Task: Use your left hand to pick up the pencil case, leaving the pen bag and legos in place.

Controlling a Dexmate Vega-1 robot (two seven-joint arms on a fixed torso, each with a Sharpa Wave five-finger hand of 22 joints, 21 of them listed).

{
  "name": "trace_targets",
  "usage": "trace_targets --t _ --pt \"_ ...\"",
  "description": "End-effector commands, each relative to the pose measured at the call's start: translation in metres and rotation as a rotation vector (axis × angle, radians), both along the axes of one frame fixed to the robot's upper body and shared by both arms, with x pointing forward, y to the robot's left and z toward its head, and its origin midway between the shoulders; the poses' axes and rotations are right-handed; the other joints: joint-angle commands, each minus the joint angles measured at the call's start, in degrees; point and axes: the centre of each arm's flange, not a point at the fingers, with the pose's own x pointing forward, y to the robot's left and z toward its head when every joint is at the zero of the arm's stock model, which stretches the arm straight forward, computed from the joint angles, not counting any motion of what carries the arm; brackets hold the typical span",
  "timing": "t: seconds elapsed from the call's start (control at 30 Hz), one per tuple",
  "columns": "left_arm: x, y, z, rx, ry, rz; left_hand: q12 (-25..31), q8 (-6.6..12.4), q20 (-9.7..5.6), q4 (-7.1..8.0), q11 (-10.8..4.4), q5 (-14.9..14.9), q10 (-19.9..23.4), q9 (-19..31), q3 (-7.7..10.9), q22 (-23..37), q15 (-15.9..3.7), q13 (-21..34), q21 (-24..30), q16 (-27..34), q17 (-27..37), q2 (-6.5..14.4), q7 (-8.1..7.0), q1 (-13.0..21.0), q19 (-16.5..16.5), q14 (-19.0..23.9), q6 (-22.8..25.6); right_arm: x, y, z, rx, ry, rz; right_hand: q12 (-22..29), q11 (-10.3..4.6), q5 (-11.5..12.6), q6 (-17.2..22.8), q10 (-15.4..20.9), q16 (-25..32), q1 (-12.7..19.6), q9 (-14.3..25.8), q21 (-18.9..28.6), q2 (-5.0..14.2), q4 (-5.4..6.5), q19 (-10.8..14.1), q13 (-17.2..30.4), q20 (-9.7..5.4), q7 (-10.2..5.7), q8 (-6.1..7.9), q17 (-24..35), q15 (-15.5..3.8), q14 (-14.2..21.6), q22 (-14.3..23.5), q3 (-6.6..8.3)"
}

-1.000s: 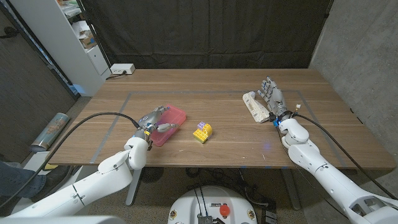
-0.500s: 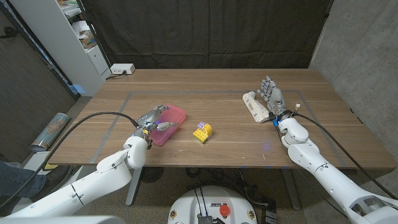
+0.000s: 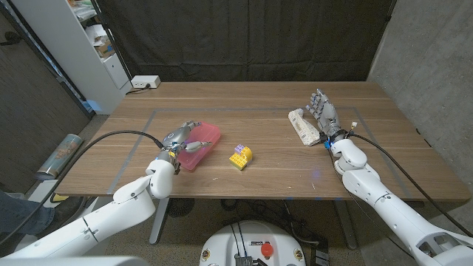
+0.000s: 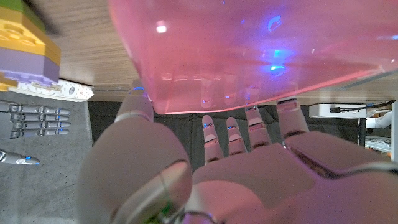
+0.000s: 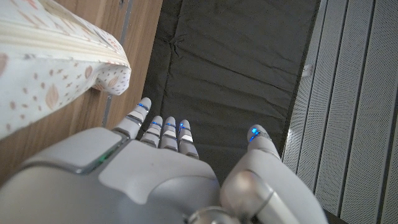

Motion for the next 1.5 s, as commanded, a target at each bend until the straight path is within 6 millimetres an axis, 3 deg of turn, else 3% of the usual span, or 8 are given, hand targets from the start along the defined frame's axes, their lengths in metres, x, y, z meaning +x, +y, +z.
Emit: trace_targets --t 0.03,0.53,1.5 --pt "-0.002 0.004 0.006 -0.006 -0.026 -0.009 0.42 -0.02 -3.65 0.29 -0.01 0.41 0.26 0.26 0.36 0.17 0.0 0.21 0.29 0.47 0.31 12.96 -0.05 13.9 4.03 -0.03 0.73 -0.001 0.004 0.003 -0.003 -0.006 0.0 -0.03 -0.01 0.33 0.45 -0.01 0.47 -0.25 0.13 0.33 0.53 -0.15 0.17 0.12 0.01 -0.26 0.05 0.18 0.05 0.21 0.14 -0.14" --pt "-0.016 0.007 0.027 0.007 -0.083 -0.015 0.54 -0.11 -3.73 0.18 -0.14 0.86 0.68 0.3 0.65 0.19 -0.11 0.31 0.39 0.98 0.72 13.29 0.11 15.19 4.53 0.84 1.18 -0.005 0.007 0.011 -0.005 -0.025 -0.005 -0.05 -0.04 0.33 0.48 -0.05 0.48 -0.25 0.12 0.35 0.62 -0.17 0.18 0.12 0.07 -0.19 0.04 0.19 0.11 0.26 0.14 -0.2" --pt "-0.045 -0.004 0.057 0.06 -0.176 -0.008 0.73 -0.22 -3.8 0.55 -0.45 1.42 1.37 0.35 0.54 0.33 -0.35 0.45 1.17 1.49 1.54 13.22 0.33 15.89 6.52 1.56 2.03 -0.009 0.001 0.017 -0.007 -0.038 -0.009 -0.05 0.21 0.27 0.5 -0.03 0.48 -0.29 0.12 0.37 0.73 -0.21 0.18 0.12 0.07 -0.17 0.03 0.21 0.12 0.29 0.14 -0.35"
